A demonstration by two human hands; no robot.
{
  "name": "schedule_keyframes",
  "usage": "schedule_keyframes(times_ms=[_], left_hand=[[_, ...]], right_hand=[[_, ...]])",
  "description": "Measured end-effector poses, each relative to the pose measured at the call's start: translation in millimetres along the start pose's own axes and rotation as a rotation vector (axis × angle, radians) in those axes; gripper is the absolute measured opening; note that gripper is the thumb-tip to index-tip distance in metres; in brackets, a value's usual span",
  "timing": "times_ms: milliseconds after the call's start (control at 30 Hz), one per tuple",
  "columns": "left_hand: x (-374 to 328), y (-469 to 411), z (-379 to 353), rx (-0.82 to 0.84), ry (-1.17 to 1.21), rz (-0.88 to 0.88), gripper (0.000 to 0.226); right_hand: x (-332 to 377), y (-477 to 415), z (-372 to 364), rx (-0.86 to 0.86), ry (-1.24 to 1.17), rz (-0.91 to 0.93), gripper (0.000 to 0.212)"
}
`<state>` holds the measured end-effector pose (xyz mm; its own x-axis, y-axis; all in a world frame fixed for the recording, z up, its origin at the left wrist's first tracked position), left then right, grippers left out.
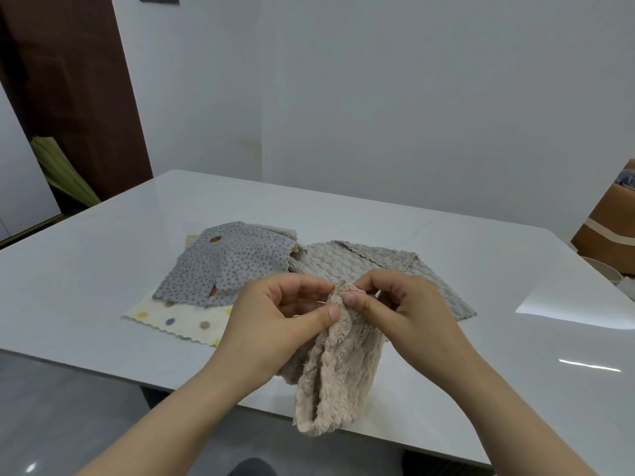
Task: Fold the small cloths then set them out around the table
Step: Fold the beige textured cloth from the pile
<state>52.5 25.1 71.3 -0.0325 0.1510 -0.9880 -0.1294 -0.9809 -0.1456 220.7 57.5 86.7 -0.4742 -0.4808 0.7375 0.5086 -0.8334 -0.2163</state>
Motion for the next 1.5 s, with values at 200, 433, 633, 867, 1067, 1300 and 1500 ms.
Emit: schedule_keyframes(times_ms=[200,433,633,867,1067,1300,1500], left_hand=[[-2.2,-4.4,8.7,-0.058,-0.051,-0.023,0.021],[0.0,-6.0,24.6,-0.113,-0.048,0.004,0.02],[7.1,-8.5,35.2,-0.195,-0.199,-0.01,0.017],[10.7,-5.2,19.1,-0.101,-0.32,-0.075,0.013],[16.1,-3.0,-1.5,-0.085,-0.374,-0.16,0.007],[14.3,-3.4,-20.1,-0.176,-0.329,-0.209,0.014],[25.8,-7.3,-25.2,-0.193,-0.335,-0.146,0.014]], right_hand=[[-0.4,1.8,9.0,0.059,0.066,-0.018,0.011],[-28.1,6.8,18.3,0.265,0.439,-0.158,0.019],[-26.5,12.7,19.7,0.218,0.154,-0.066,0.02],[-31.6,18.0,16.1,0.0,-0.277,-0.086,0.026],[-35.9,26.6,12.3,-0.12,-0.389,-0.154,0.026],[-56.9,32.0,-0.9,-0.162,-0.796,-0.324,0.046],[-61.9,46.4,-10.2,-0.047,-0.828,-0.433,0.027]])
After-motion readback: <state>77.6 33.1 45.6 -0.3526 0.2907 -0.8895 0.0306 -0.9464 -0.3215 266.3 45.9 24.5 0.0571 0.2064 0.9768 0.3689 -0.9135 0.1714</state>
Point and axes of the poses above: each hand's wrist, its own y-axis away from the middle knuckle, its own z-axis out of the back of the hand, x = y × z, the point moved 3 cm from there along -y, towards the middle knuckle, and after that the axes turned 12 degrees about x, right-handed, at the moved point
